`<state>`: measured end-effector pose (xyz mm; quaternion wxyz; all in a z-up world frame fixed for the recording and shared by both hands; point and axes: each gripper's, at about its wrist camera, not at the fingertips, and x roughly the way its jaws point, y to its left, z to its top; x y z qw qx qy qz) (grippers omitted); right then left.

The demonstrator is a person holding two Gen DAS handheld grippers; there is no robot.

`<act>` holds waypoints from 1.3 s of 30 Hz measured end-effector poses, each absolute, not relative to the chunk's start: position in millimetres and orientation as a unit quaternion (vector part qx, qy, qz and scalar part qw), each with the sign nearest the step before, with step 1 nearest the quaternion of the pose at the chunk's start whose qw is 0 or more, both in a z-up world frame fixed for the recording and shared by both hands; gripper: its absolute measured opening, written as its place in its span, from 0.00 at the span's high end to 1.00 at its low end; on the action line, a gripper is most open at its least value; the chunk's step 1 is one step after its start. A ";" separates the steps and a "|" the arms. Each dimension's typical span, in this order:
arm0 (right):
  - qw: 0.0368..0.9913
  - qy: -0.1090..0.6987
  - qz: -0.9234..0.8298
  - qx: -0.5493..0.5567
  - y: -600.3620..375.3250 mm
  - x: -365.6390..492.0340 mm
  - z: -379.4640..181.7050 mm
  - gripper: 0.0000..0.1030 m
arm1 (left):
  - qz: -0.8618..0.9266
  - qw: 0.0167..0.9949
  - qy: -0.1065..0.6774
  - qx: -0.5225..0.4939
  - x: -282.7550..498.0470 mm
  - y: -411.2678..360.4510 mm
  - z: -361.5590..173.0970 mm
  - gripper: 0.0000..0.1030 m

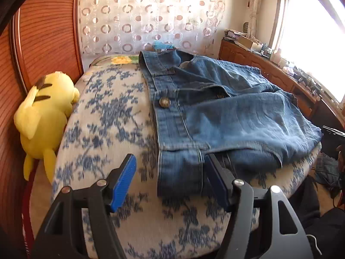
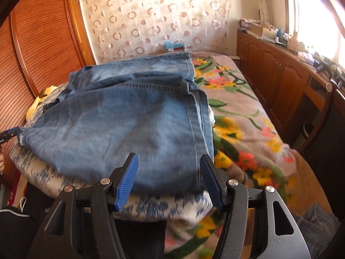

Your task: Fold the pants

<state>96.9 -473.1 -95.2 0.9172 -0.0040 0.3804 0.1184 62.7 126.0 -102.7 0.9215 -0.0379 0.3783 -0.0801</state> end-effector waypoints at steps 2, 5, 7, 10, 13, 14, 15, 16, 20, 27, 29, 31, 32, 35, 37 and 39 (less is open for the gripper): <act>0.917 0.383 0.113 -0.004 -475.0 94.3 -98.9 0.40 | -0.081 0.920 0.382 -0.039 55.8 127.0 -106.6 0.36; 0.916 0.385 0.108 0.004 -481.6 91.7 -102.3 0.40 | -0.082 0.919 0.384 -0.032 46.6 127.2 -107.6 0.36; 0.917 0.385 0.106 0.008 -484.2 91.2 -103.2 0.40 | -0.084 0.920 0.382 -0.028 42.3 126.7 -106.5 0.36; 0.916 0.386 0.108 0.009 -485.9 90.6 -103.9 0.39 | -0.090 0.919 0.384 -0.026 38.7 126.5 -107.7 0.36; 0.915 0.389 0.109 0.008 -486.0 88.7 -106.0 0.39 | -0.093 0.917 0.387 -0.024 38.7 124.6 -111.5 0.36; 0.914 0.390 0.110 0.009 -485.9 88.5 -106.4 0.39 | -0.095 0.916 0.388 -0.024 40.0 124.2 -112.7 0.37; 0.914 0.390 0.110 0.009 -486.3 88.0 -107.2 0.39 | -0.098 0.916 0.389 -0.025 41.3 124.1 -114.5 0.36; 0.913 0.392 0.110 0.011 -486.5 87.3 -108.0 0.39 | -0.101 0.915 0.390 -0.027 42.3 123.5 -115.5 0.36; 0.912 0.397 0.105 0.015 -488.5 86.7 -110.7 0.39 | -0.106 0.912 0.395 -0.027 48.2 121.8 -121.6 0.37; 0.910 0.401 0.105 0.008 -483.7 85.8 -110.4 0.38 | -0.099 0.913 0.395 -0.023 52.8 117.0 -123.4 0.36; 0.910 0.401 0.106 0.007 -483.1 86.3 -110.6 0.38 | -0.095 0.913 0.396 -0.018 53.1 114.5 -124.8 0.37; 0.910 0.401 0.107 0.006 -483.7 87.0 -111.1 0.37 | -0.093 0.914 0.394 -0.015 53.0 111.7 -125.9 0.37; 0.910 0.402 0.106 0.006 -483.4 87.0 -111.1 0.37 | -0.093 0.915 0.393 -0.013 53.0 110.7 -126.4 0.37; 0.908 0.404 0.109 0.005 -483.7 86.0 -111.9 0.37 | -0.090 0.916 0.390 -0.009 52.5 109.3 -127.7 0.37; 0.907 0.406 0.110 0.003 -483.7 85.3 -113.0 0.37 | -0.090 0.917 0.389 -0.008 52.6 109.1 -127.8 0.37; 0.907 0.406 0.111 -0.001 -483.6 85.1 -113.9 0.37 | -0.096 0.916 0.389 -0.012 52.7 109.2 -127.8 0.41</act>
